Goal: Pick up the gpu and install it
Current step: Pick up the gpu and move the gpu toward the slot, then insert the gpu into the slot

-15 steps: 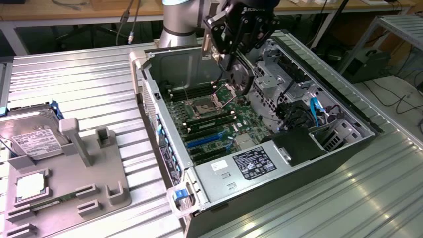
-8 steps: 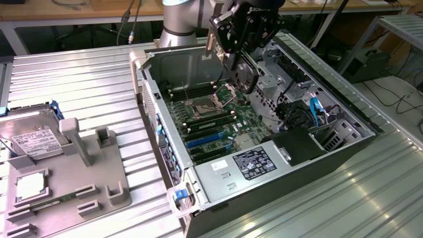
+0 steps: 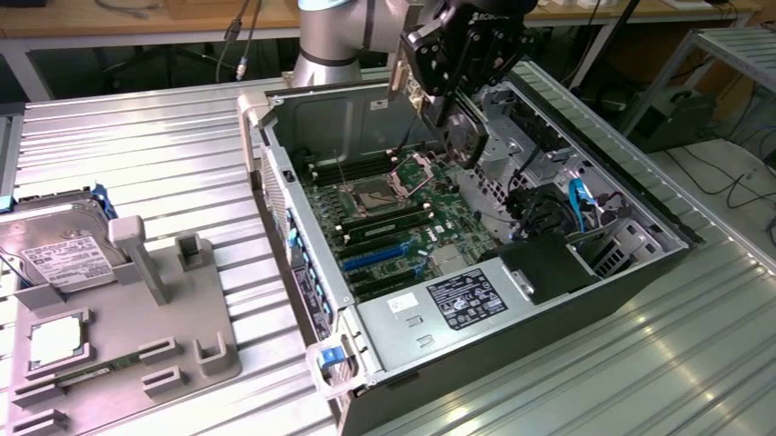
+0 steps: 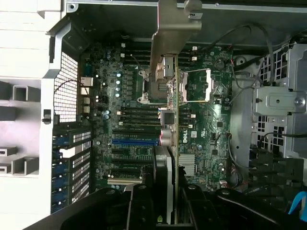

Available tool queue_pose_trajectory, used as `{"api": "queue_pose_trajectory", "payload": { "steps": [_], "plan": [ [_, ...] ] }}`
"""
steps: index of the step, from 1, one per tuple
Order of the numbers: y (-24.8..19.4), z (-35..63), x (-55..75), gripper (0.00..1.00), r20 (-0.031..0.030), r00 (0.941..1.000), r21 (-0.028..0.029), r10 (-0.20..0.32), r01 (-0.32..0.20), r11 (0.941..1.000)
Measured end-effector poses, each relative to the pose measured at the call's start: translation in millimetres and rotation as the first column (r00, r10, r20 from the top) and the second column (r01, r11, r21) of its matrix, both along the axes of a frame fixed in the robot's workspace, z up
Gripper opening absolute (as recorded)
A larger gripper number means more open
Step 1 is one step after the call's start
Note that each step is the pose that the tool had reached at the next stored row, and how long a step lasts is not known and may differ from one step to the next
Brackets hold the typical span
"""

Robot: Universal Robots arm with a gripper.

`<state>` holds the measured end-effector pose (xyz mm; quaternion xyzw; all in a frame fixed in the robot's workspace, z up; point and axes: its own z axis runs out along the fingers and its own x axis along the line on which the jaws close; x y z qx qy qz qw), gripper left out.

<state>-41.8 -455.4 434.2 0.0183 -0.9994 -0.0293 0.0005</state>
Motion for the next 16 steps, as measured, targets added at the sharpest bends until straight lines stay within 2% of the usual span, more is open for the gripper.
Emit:
{"api": "queue_pose_trajectory", "payload": {
  "steps": [5,16],
  "plan": [
    [0.2,0.0,7.8,0.28,0.0,1.0,0.0,0.0,0.0,1.0],
    [0.2,0.0,7.9,0.28,0.0,1.0,0.0001,0.0,0.0,1.0]
  ]
}}
